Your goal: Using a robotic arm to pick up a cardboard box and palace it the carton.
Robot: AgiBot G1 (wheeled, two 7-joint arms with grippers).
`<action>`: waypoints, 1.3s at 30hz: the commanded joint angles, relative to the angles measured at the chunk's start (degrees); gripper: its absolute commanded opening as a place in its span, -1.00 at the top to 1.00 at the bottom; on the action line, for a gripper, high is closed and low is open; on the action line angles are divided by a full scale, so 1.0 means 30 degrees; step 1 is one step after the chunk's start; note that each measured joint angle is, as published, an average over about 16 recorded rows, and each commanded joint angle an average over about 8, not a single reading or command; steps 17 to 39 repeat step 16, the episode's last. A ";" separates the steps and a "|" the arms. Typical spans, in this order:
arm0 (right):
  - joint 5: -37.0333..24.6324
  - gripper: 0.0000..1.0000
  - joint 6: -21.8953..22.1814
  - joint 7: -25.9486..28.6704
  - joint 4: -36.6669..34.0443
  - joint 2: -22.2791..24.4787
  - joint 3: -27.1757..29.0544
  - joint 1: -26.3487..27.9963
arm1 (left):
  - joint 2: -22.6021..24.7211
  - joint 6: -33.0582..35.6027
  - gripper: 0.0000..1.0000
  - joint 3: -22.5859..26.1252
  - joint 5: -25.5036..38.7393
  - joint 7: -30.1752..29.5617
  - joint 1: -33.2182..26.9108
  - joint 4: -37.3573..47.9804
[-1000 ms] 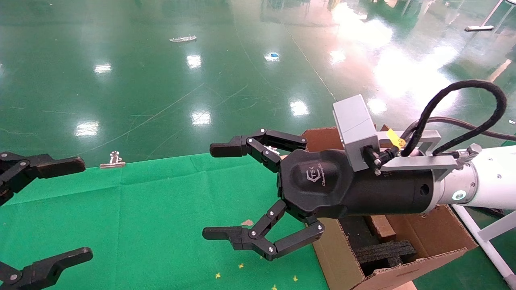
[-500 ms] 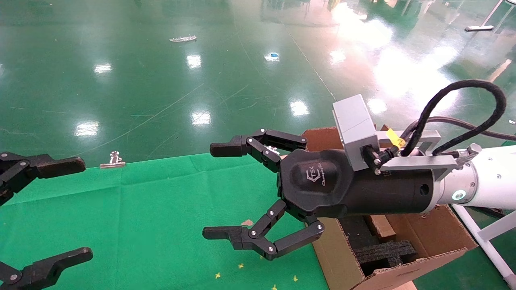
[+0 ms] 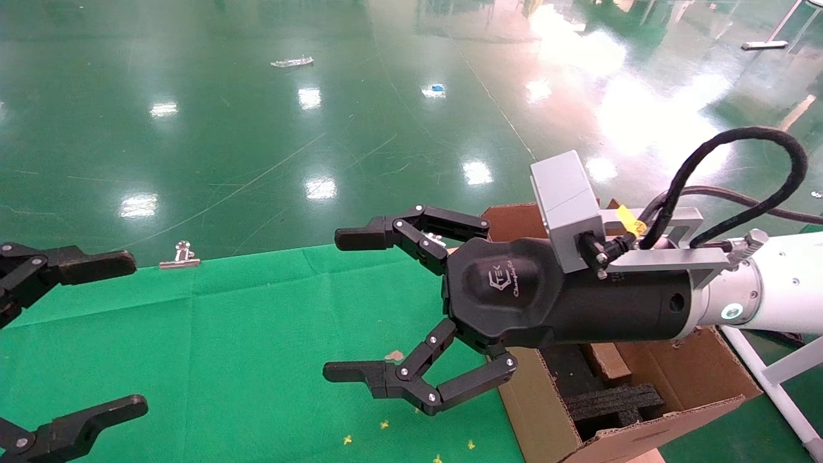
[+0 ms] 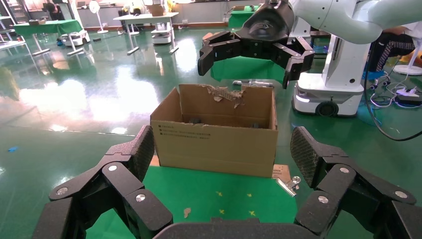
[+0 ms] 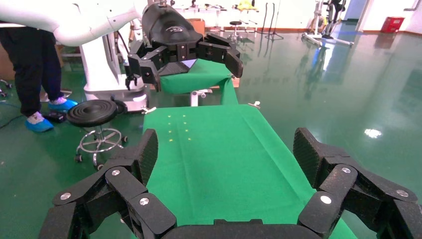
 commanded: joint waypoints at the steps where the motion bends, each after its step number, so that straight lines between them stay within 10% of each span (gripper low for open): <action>1: 0.0000 -1.00 0.0000 0.0000 0.0000 0.0000 0.0000 0.0000 | 0.0000 0.0000 -1.00 0.0000 0.0000 0.0000 0.0000 0.0000; 39: 0.0000 -1.00 0.0000 0.0000 0.0000 0.0000 0.0000 0.0000 | 0.0000 0.0000 -1.00 0.0000 0.0000 0.0000 0.0000 0.0000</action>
